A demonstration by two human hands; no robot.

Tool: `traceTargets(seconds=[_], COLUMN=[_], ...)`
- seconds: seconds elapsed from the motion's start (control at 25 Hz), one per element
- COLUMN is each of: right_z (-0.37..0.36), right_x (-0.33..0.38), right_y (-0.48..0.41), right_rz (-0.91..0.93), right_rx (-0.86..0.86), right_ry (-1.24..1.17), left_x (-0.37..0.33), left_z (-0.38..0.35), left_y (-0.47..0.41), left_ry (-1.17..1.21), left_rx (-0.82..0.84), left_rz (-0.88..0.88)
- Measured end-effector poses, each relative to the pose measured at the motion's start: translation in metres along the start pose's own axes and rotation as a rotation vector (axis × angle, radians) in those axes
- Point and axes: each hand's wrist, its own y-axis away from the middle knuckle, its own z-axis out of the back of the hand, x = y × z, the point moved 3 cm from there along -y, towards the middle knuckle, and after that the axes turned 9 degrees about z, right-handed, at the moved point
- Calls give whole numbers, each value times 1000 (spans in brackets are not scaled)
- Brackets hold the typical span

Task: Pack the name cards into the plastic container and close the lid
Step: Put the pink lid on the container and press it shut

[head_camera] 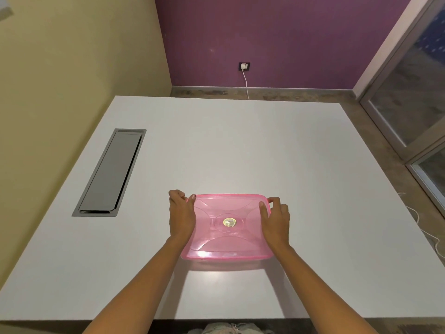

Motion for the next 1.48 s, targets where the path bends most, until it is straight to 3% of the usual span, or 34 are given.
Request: traceTargets(seconds=[0.28,0.48,0.6,0.84,1.04,1.32,1.48], right_z=[-8,-9,-12,-26,-27,-29,-28], right_x=[2,5,3,-1,-3,-2,-2], right_y=[-15,-46,-65,-72,-71,-71,-72], right_rz=[-60,-117,-242,-312,-278,-260,-220], right_rx=[43,112,153,87,37,25,51], right_ry=[-39,87,52,65,122,156,250], left_x=[1,1,0,-2,-1,5,0], left_z=[-8,-9,-10,-11,-14,-20,-17], left_y=[-12,-13,-14,-13,-30,-43,-40], left_ry=[-257,-294,-288,-344,-405,-536,-450], left_rx=[24,21,7,-18,-36,29,-77], left_rz=[-19,-26,-33,-106,118,184,192])
